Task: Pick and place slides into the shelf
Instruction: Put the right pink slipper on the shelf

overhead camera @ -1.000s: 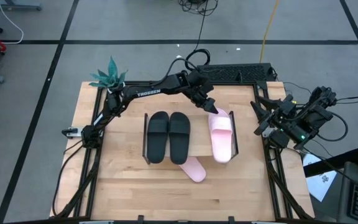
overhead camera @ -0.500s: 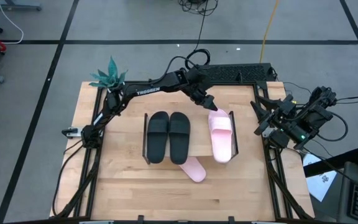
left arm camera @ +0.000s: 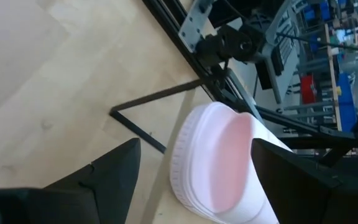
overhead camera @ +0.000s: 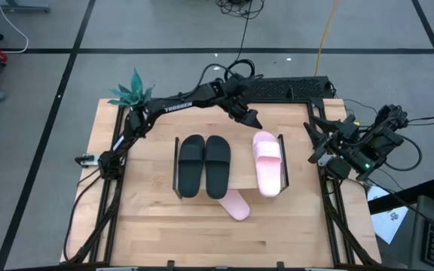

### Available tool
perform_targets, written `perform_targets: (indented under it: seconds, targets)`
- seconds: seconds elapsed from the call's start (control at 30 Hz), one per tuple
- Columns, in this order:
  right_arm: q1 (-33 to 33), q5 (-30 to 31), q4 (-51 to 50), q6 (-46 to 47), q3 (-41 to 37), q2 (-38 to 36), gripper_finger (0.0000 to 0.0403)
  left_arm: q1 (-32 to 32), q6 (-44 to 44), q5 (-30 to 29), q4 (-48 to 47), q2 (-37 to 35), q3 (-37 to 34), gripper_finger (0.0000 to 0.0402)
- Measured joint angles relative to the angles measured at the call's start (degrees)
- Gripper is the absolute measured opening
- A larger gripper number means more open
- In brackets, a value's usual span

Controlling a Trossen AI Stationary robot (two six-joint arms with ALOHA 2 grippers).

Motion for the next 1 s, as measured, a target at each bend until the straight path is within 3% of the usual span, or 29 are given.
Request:
perform_targets:
  seconds: [1.0]
  targets:
    - [-1.86, 0.00, -0.20, 0.00, 0.00, 0.00, 0.0139, -3.21, -0.93, 0.02, 0.65, -0.02, 0.00, 0.0305]
